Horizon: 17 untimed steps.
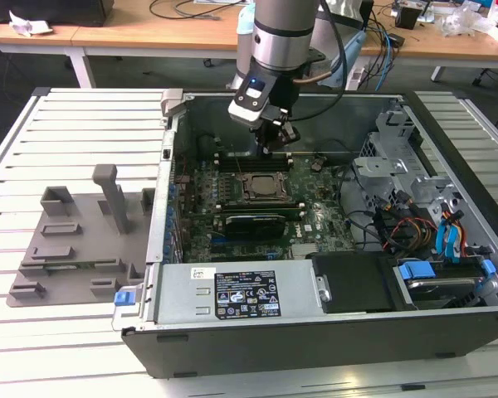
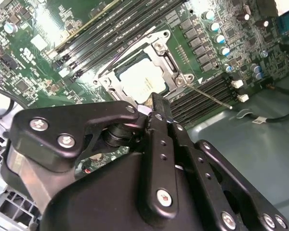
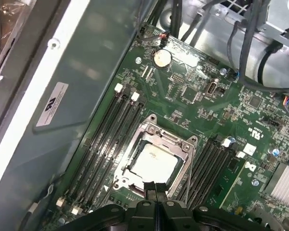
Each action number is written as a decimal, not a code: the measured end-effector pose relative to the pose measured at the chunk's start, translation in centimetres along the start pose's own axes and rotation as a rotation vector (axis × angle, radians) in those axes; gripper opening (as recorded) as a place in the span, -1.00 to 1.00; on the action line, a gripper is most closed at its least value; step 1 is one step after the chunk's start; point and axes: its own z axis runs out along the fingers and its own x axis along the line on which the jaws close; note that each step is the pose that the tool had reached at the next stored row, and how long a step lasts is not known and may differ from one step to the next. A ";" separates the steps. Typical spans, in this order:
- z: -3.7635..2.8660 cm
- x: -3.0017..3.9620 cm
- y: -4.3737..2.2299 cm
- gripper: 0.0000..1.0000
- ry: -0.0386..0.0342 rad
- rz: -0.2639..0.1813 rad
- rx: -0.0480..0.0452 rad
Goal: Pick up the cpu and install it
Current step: 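Install the first cpu locking lever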
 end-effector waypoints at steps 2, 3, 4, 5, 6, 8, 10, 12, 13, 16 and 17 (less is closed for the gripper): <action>0.00 0.00 0.00 -0.79 -0.0003 -0.010 0.0000; 0.00 0.00 0.00 -0.79 -0.0006 -0.019 0.0000; 0.00 0.00 0.00 -0.79 -0.0009 -0.027 0.0000; 0.00 0.00 0.01 -0.79 -0.0014 -0.044 0.0000; 0.00 -0.01 0.03 -0.79 -0.0024 -0.073 -0.0001; 0.00 -0.05 0.10 -0.79 -0.0033 -0.099 -0.0002; 0.00 -0.07 0.14 -0.79 -0.0036 -0.111 -0.0002; 0.00 -0.08 0.16 -0.79 -0.0044 -0.133 -0.0002; 0.00 -0.08 0.16 -0.79 -0.0047 -0.142 -0.0002; 0.00 -0.08 0.18 -0.79 -0.0062 -0.178 -0.0001; 0.00 -0.08 0.18 -0.79 -0.0063 -0.182 -0.0001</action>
